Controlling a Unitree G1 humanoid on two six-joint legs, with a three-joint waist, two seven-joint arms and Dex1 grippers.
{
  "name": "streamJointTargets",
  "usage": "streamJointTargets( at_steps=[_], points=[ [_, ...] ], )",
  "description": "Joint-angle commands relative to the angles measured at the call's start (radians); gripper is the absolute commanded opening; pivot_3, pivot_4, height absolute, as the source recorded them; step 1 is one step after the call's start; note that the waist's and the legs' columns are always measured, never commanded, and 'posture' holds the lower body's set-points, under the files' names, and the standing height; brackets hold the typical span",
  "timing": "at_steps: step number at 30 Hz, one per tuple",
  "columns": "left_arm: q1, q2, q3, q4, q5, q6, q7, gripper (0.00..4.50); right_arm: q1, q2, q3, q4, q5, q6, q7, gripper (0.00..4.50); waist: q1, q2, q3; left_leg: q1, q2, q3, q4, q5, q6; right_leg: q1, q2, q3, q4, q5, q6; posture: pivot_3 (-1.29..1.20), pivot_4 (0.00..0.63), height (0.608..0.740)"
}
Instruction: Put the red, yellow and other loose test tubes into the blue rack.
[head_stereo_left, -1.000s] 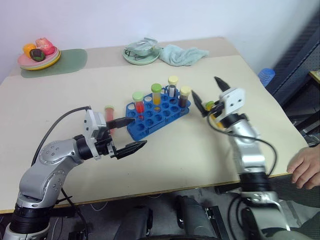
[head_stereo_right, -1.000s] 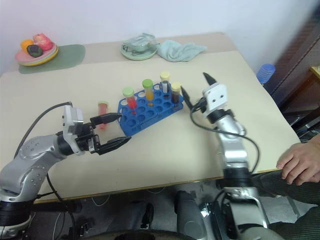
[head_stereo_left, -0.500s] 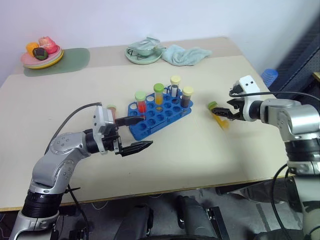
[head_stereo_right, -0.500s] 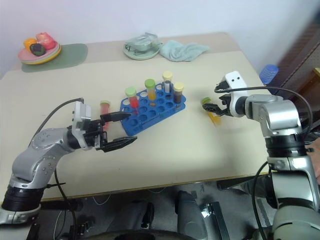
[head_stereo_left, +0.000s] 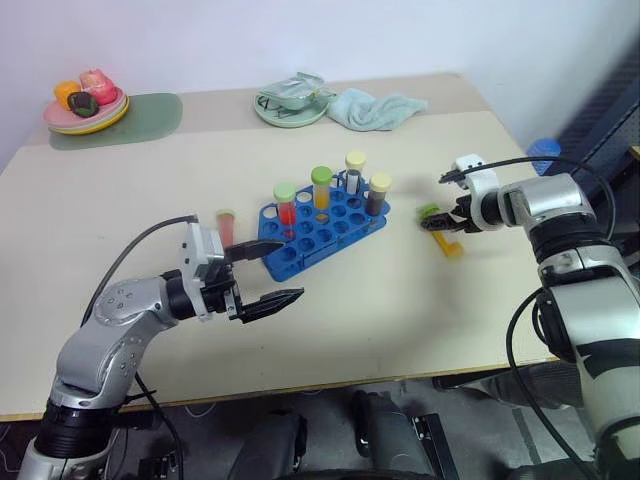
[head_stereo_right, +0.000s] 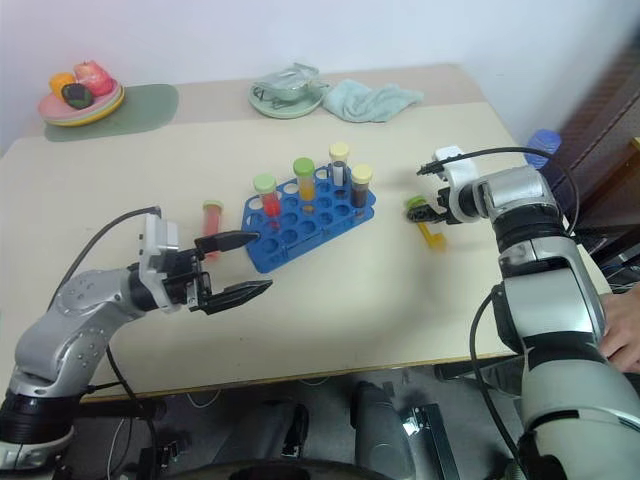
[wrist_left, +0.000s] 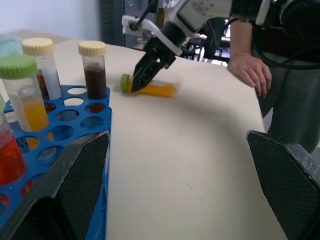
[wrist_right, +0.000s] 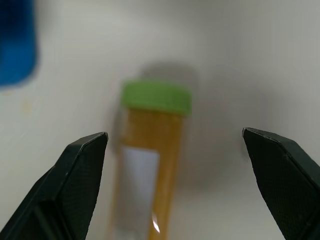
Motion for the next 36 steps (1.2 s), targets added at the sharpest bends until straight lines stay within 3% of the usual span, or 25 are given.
streamJointTargets(
  at_steps=[1,4,7,12,19,24,27,29,31,36],
  points=[
    [0.011,0.007,0.032,-0.044,-0.023,0.000,0.013,4.50,-0.053,0.001,0.024,0.049,-0.053,-0.010,0.067,4.41,-0.001,0.000,0.000,0.000,0.000,0.000,0.000,0.000,0.000,0.000,0.000,0.000,0.000,0.000,0.000,0.00,0.150,0.740],
    [0.017,0.006,0.030,-0.047,-0.026,-0.001,0.019,4.50,-0.059,0.007,0.031,0.070,-0.083,-0.018,0.096,4.41,0.000,0.000,0.000,0.000,0.000,0.000,0.000,0.000,0.000,0.000,0.000,0.000,0.000,0.000,0.000,0.00,0.150,0.740],
    [0.015,0.008,0.028,-0.047,-0.030,0.000,0.022,4.50,-0.061,0.019,0.030,0.080,-0.105,-0.021,0.111,3.60,-0.001,0.000,0.000,0.000,0.000,0.000,0.000,0.000,0.000,0.000,0.000,0.000,0.000,0.000,0.000,0.00,0.150,0.740],
    [0.010,0.009,0.025,-0.046,-0.033,0.003,0.026,4.50,-0.049,0.026,0.029,0.057,-0.127,-0.017,0.151,1.12,-0.003,0.000,0.000,0.001,0.000,0.000,0.000,0.000,0.000,0.001,0.000,0.000,0.001,0.000,0.000,0.00,0.150,0.740],
    [0.003,0.014,0.026,-0.042,-0.038,0.007,0.025,4.50,-0.015,0.002,0.023,-0.034,-0.126,-0.010,0.240,1.12,-0.002,0.000,0.000,0.001,0.000,0.000,0.000,0.000,0.000,0.000,0.000,0.000,0.001,0.000,0.000,0.00,0.150,0.740],
    [-0.003,0.020,0.031,-0.037,-0.042,0.014,0.017,4.50,0.186,-0.098,-0.041,-0.536,0.022,0.104,0.400,1.12,0.003,0.001,0.000,-0.001,0.000,-0.001,0.000,0.000,0.000,0.000,0.000,-0.001,0.000,0.000,0.000,0.00,0.150,0.740],
    [-0.001,0.022,0.040,-0.037,-0.046,0.019,0.014,4.50,0.390,-0.111,-0.181,-0.911,0.179,0.084,0.423,1.12,0.003,0.001,0.000,-0.003,0.000,-0.002,0.000,0.000,0.000,-0.001,0.000,-0.002,-0.001,0.000,0.000,0.00,0.150,0.740],
    [0.003,0.023,0.045,-0.037,-0.048,0.024,0.013,4.50,0.499,-0.038,-0.321,-1.103,0.336,0.099,0.403,1.12,0.003,0.001,0.000,-0.003,0.000,-0.003,0.000,0.000,0.000,-0.001,0.000,-0.003,-0.001,0.000,0.000,0.00,0.150,0.740],
    [0.008,0.025,0.054,-0.037,-0.053,0.029,0.011,4.50,0.573,0.082,-0.414,-1.217,0.393,0.020,0.286,1.12,-0.002,0.001,0.000,-0.002,0.000,-0.003,0.000,0.000,0.000,0.000,0.000,-0.003,-0.001,0.000,0.001,0.00,0.150,0.740],
    [0.015,0.032,0.073,-0.026,-0.067,0.038,0.011,4.50,0.627,0.419,-0.491,-1.228,0.411,-0.332,0.025,1.12,-0.001,0.001,0.000,0.003,0.000,-0.001,0.001,-0.001,0.001,0.002,0.001,-0.001,0.002,0.001,0.001,0.00,0.150,0.740]
  ],
)
